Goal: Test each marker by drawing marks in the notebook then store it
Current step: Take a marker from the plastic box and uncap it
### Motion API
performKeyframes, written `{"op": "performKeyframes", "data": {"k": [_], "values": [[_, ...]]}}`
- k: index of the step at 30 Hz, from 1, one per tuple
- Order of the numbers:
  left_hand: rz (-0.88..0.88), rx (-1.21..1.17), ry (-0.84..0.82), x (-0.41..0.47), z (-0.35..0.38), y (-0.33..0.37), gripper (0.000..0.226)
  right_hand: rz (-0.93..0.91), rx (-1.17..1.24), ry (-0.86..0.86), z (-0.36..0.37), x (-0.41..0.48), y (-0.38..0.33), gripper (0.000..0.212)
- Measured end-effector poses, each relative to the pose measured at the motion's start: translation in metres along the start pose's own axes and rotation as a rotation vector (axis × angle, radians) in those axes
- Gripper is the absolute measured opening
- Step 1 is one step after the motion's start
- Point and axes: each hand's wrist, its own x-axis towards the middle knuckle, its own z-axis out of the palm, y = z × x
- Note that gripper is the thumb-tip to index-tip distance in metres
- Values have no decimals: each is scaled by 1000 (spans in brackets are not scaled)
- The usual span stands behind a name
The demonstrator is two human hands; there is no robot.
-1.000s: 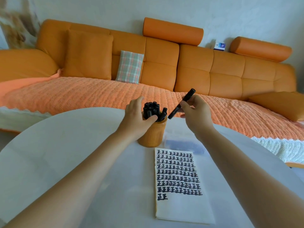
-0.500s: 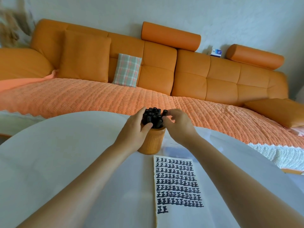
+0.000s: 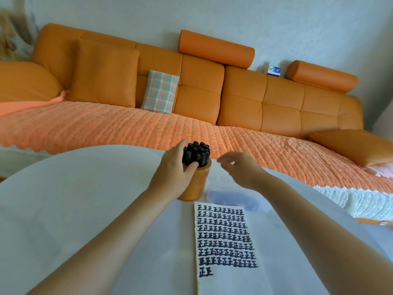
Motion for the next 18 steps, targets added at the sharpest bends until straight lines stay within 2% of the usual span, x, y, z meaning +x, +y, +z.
{"op": "performKeyframes", "data": {"k": [2, 4, 8, 11, 13, 18], "values": [[9, 30, 18, -6, -2, 0, 75, 34, -177, -145, -3, -4, 10, 31], [95, 82, 90, -16, -5, 1, 74, 84, -268, -279, 0, -4, 19, 34], [280, 153, 201, -41, -11, 2, 38, 150, -284, -397, 4, -2, 31, 34], [333, 171, 54, -61, -11, -4, 9, 125, -349, -477, 9, -2, 33, 44], [320, 218, -58, -74, -6, -13, 3, 120, -391, -510, 10, 1, 36, 45], [303, 336, -245, -90, 7, -36, 21, 127, -359, -514, 10, 5, 35, 47]]}}
